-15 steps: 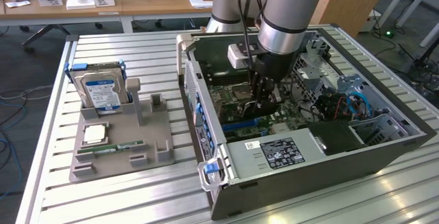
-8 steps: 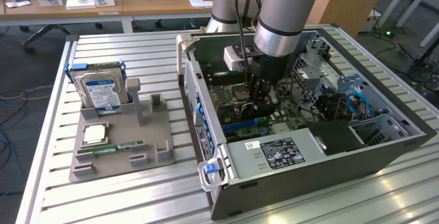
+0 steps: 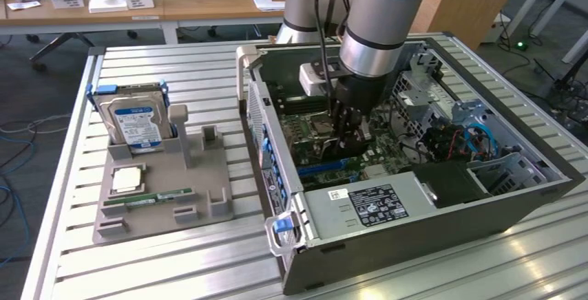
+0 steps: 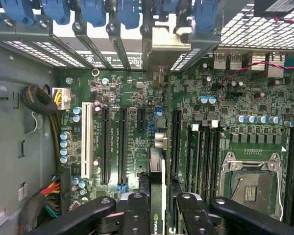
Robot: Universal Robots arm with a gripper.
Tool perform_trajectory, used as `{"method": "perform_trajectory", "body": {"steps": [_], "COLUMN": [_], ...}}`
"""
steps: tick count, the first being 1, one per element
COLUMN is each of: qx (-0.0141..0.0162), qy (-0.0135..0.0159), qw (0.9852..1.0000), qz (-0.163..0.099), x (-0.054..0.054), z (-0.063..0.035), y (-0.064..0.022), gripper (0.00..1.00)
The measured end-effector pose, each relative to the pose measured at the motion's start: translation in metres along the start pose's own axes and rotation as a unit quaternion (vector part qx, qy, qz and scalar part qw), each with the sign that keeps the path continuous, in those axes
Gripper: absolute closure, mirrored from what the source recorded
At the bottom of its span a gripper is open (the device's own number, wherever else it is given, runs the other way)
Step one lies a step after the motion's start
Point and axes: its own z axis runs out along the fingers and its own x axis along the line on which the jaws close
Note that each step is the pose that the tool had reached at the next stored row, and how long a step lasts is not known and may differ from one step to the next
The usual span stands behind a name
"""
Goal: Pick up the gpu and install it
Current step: 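Insert the gpu into the slot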
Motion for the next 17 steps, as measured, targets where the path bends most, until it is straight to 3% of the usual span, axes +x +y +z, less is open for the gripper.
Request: {"method": "perform_trajectory", "body": {"steps": [17], "qx": [0.0009], "qy": [0.0001], "qw": [1.0000], "qz": [0.000], "x": [0.0001], "z": [0.0046], "y": [0.0058], "gripper": [0.74]}}
